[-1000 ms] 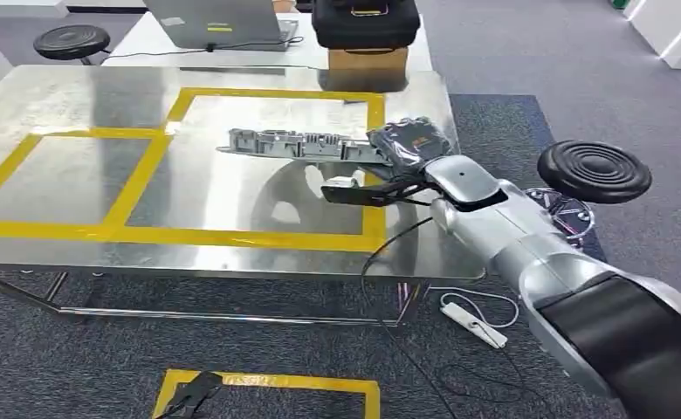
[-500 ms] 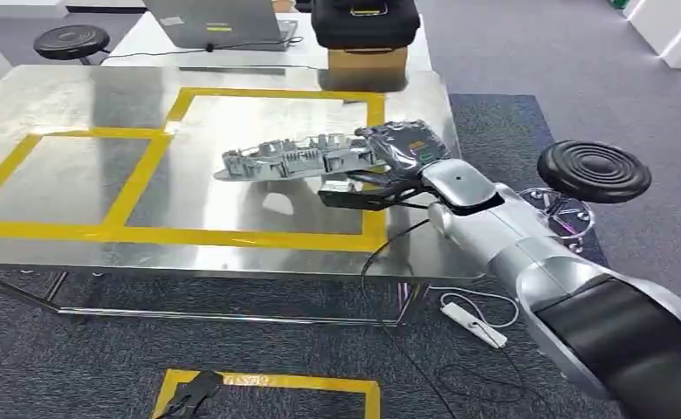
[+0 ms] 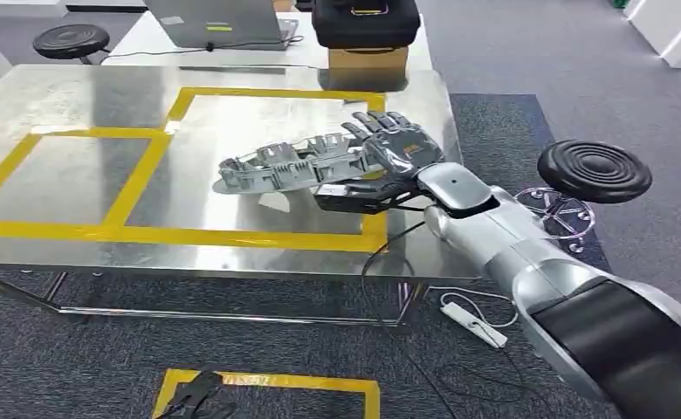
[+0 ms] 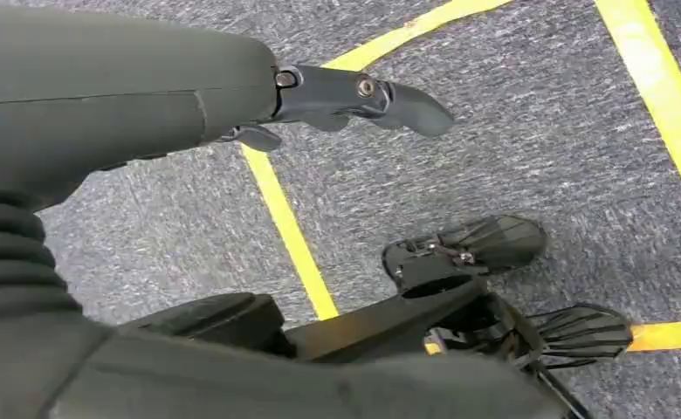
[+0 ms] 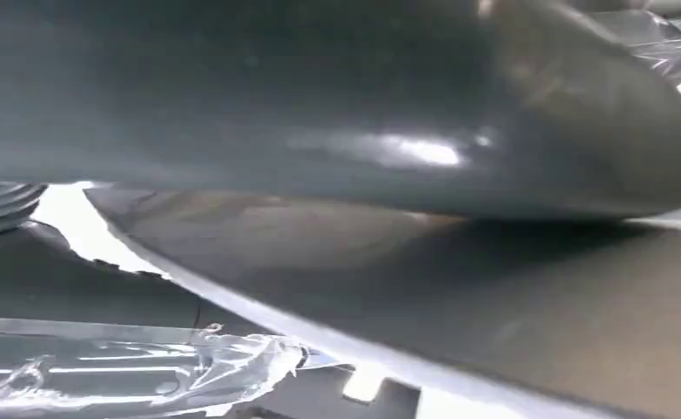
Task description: Take the parts from the cabinet and place them on the table.
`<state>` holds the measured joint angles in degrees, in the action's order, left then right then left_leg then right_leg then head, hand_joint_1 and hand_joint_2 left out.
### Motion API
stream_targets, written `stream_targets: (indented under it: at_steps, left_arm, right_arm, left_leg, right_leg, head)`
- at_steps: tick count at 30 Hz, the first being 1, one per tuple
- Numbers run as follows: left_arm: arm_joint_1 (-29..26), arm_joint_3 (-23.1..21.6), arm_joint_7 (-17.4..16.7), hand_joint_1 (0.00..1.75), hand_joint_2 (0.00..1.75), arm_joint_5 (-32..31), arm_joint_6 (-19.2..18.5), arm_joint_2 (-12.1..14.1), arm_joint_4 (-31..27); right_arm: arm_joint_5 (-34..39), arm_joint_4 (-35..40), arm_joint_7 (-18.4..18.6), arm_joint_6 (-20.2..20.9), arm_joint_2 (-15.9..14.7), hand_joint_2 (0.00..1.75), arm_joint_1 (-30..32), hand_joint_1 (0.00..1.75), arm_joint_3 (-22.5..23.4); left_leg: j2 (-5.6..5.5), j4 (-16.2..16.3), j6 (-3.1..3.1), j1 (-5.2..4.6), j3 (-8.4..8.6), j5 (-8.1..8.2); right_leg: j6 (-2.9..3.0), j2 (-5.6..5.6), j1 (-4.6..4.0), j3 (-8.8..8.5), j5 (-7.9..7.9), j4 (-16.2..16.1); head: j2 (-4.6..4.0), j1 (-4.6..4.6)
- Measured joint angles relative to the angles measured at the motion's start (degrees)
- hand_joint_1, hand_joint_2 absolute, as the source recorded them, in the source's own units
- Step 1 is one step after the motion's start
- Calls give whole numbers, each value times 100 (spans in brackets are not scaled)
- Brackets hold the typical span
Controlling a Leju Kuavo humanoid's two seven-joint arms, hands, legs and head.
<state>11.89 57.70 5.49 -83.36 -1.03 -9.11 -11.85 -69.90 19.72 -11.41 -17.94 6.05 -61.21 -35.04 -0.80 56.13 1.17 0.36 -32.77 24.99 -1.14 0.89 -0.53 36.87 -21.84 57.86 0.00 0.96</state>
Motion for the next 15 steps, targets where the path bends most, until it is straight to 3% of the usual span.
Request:
stream_targets:
  at_steps: [15]
  left_arm:
    - [0, 0, 0, 0, 0, 0, 0, 0, 0]
  right_arm:
    - [4, 2, -2, 0, 2, 0, 31, 0, 0]
  left_leg:
    - [0, 0, 0, 0, 0, 0]
  right_leg:
    - [0, 0, 0, 1, 0, 0]
  head:
    - [0, 0]
